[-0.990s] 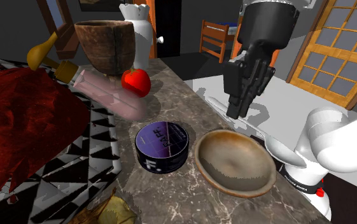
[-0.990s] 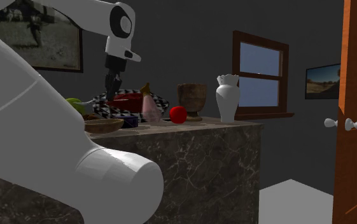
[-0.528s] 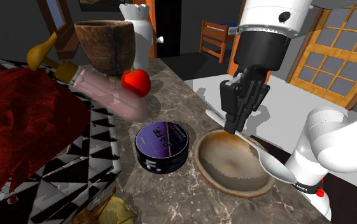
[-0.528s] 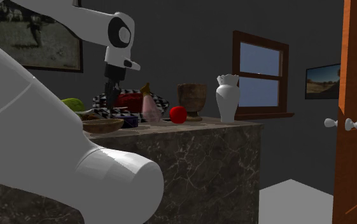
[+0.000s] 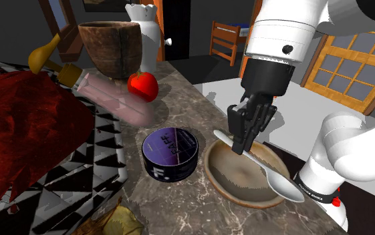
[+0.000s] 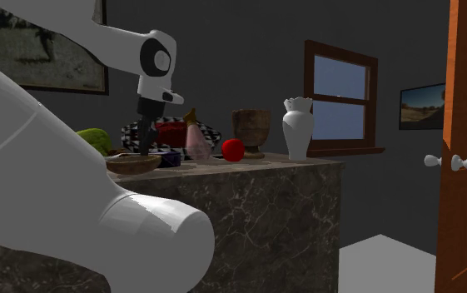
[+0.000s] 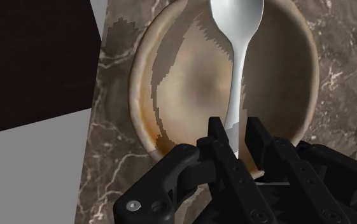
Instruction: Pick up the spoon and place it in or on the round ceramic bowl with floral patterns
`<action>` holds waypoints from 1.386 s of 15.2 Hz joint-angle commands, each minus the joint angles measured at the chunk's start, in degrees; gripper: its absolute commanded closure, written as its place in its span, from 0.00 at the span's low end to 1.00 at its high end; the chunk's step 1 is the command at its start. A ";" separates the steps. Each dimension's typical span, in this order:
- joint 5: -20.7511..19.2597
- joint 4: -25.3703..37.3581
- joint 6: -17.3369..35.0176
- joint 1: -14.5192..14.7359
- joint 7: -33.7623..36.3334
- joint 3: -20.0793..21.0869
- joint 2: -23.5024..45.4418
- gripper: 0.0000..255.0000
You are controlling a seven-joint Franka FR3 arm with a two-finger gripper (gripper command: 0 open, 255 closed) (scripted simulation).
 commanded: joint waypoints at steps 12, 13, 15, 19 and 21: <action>0.10 -0.31 0.24 0.04 -0.05 0.11 -0.07 0.00; -0.59 1.39 -1.50 -0.16 0.12 -0.81 0.02 0.00; -1.89 4.97 -4.93 -0.53 0.48 -2.54 0.45 0.00; -2.37 6.45 -6.25 -0.67 0.62 -3.19 0.70 0.00; -2.37 6.45 -6.25 -0.66 0.62 -3.19 0.70 0.00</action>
